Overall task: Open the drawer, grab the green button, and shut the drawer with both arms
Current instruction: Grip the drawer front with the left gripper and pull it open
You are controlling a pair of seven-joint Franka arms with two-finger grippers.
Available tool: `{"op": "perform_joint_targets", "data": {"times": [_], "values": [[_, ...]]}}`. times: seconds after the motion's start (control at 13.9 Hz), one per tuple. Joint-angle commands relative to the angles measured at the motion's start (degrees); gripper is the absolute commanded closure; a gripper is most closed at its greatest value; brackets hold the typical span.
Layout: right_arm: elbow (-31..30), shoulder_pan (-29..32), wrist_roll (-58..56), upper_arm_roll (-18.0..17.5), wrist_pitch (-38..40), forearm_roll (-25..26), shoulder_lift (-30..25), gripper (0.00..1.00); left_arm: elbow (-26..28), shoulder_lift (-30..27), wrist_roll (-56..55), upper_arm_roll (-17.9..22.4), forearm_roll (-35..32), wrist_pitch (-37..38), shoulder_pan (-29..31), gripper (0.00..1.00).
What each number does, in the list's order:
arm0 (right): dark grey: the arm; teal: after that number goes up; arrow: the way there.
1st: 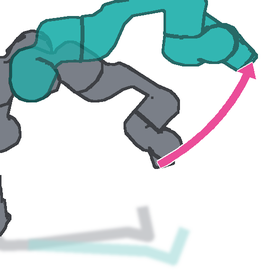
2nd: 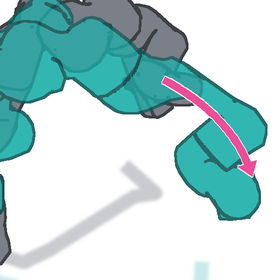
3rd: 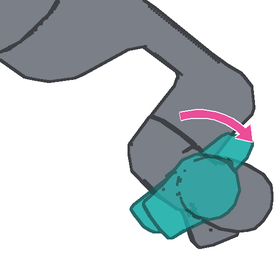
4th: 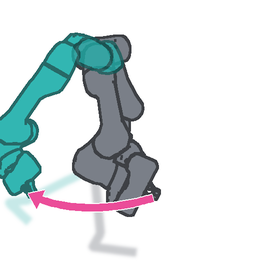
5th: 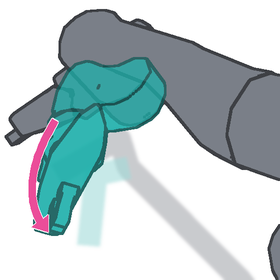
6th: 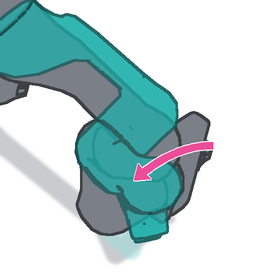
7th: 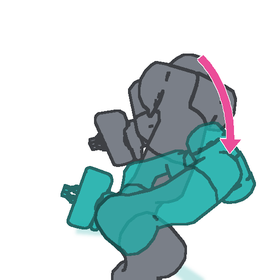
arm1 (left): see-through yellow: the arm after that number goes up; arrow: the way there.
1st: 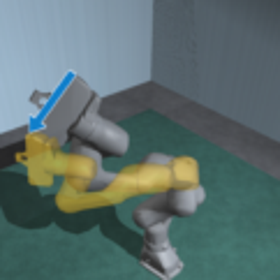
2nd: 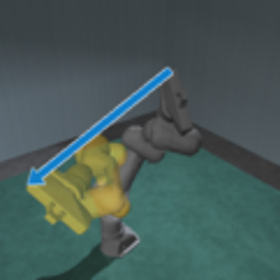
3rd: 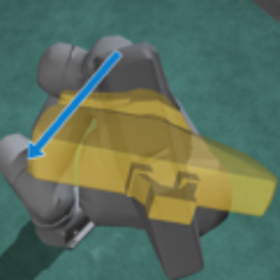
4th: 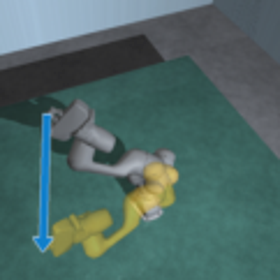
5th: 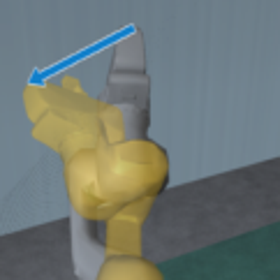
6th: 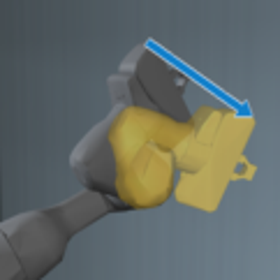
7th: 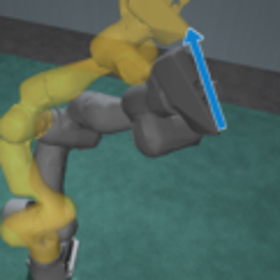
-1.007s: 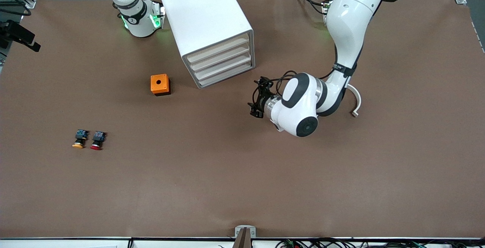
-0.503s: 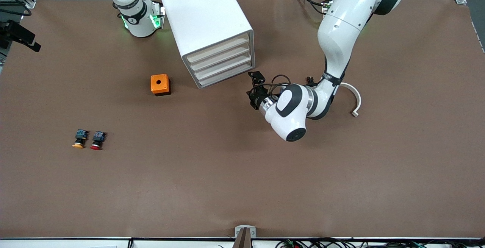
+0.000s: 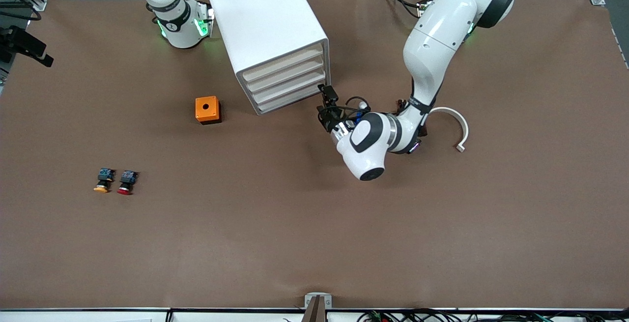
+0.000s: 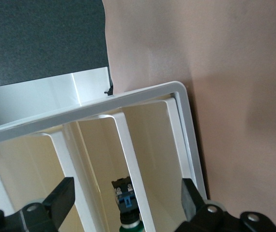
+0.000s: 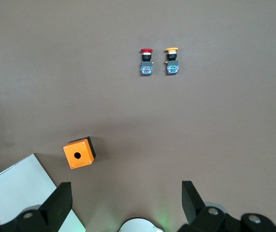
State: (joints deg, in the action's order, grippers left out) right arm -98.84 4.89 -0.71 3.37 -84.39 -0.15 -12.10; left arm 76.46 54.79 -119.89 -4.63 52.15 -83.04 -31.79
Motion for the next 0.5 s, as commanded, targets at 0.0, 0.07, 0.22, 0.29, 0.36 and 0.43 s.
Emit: {"op": "perform_joint_targets", "data": {"times": [0.0, 0.07, 0.22, 0.29, 0.36, 0.43], "values": [[0.4, 0.3, 0.4, -0.1, 0.5, -0.6, 0.1, 0.0, -1.7, 1.6, -1.4, -0.1, 1.2, 1.3, -0.2, 0.33], [0.4, 0.3, 0.4, -0.1, 0.5, -0.5, 0.1, 0.0, -1.6, 1.8, -1.3, -0.1, 1.2, 1.2, -0.4, 0.36], [0.4, 0.3, 0.4, -0.1, 0.5, -0.5, 0.1, 0.0, -1.3, 2.2, -1.1, -0.1, 1.2, 1.3, -1.1, 0.39], [0.4, 0.2, 0.4, -0.1, 0.5, -0.5, 0.1, 0.0, -1.3, 2.2, -1.1, -0.1, 1.3, 1.3, -1.4, 0.39], [0.4, 0.2, 0.4, -0.1, 0.5, -0.5, 0.1, 0.0, -1.2, 2.3, -1.1, -0.1, 1.9, 1.3, -1.9, 0.39], [0.4, 0.2, 0.4, -0.1, 0.5, -0.5, 0.1, 0.0, -1.2, 2.3, -1.1, -0.1, 2.0, 1.3, -2.3, 0.39]]}}
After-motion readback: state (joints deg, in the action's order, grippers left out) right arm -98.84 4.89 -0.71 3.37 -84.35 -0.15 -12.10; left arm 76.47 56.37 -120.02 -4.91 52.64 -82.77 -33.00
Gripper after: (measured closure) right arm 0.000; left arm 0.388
